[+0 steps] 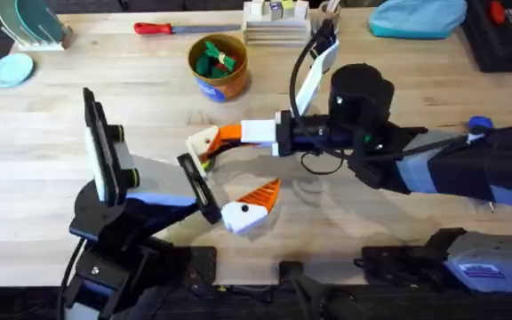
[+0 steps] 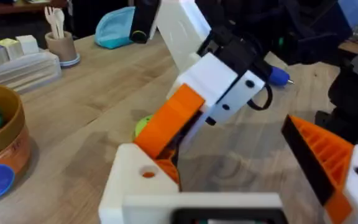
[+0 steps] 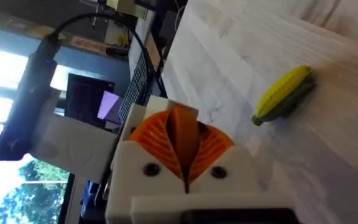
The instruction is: Pick up the gripper from the table and insert it into the empty holder that is missing its gripper. Then pick up a screw, insert it into the mounting hole, and use the screwdriver to tighten it. Finally, clean up the table by picking up the vegetable and placing it into the bucket.
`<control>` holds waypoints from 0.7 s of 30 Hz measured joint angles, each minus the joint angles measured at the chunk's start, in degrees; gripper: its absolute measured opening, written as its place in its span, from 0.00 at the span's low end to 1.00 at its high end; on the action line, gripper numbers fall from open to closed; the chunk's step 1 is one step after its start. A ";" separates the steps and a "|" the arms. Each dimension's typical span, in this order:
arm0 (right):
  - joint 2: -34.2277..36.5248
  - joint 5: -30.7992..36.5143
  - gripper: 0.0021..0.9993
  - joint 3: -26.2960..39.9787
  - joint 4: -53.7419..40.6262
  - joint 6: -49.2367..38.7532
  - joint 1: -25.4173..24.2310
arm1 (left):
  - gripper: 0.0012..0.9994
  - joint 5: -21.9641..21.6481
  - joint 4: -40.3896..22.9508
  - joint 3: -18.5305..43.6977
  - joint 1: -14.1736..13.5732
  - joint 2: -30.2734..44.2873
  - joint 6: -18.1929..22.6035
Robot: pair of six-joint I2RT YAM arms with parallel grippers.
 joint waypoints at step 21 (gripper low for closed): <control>0.41 -7.94 0.61 0.21 1.77 0.42 1.41 | 0.99 3.71 -0.78 0.13 -2.94 0.01 0.76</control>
